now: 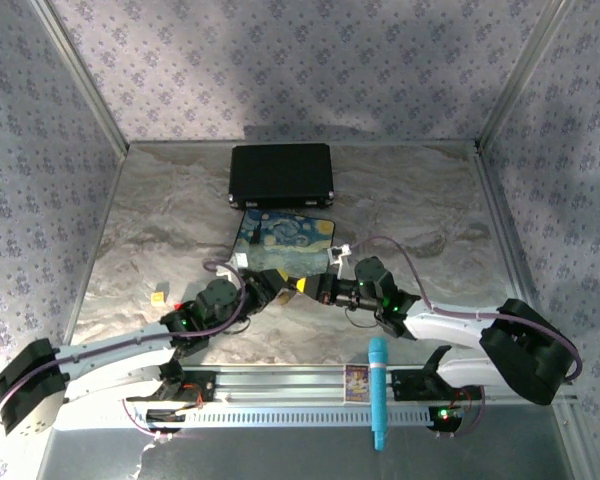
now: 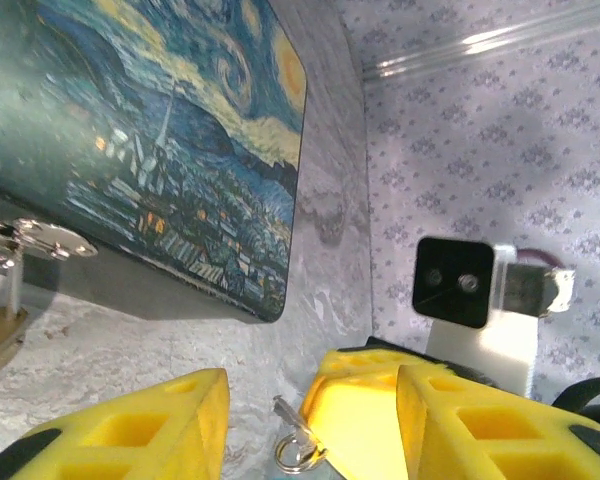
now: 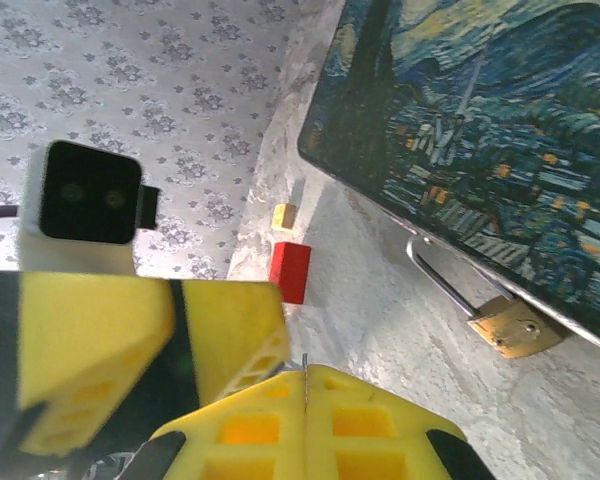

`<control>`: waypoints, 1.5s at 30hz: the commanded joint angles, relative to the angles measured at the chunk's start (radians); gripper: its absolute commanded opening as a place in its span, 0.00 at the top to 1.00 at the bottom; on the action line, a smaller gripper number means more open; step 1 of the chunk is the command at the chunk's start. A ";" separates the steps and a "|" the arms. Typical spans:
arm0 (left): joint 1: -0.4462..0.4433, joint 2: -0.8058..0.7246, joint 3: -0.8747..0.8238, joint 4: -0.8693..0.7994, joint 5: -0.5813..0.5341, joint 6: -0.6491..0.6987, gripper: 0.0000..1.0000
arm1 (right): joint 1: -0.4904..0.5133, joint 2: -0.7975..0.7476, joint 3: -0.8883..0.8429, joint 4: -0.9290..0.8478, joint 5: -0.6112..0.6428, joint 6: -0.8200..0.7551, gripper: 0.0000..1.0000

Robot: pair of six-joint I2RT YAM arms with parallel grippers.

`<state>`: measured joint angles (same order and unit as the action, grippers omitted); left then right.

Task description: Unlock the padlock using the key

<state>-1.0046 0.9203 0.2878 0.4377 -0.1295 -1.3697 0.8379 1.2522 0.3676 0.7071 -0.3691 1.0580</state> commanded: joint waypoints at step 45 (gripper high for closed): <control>0.055 -0.003 0.208 -0.159 0.260 0.413 1.00 | -0.015 -0.425 0.130 -0.651 0.126 -0.341 0.21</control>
<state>-0.9646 0.9115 0.5095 0.1635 0.0307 -1.0248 0.8276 0.8299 0.5117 0.0574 -0.2214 0.7452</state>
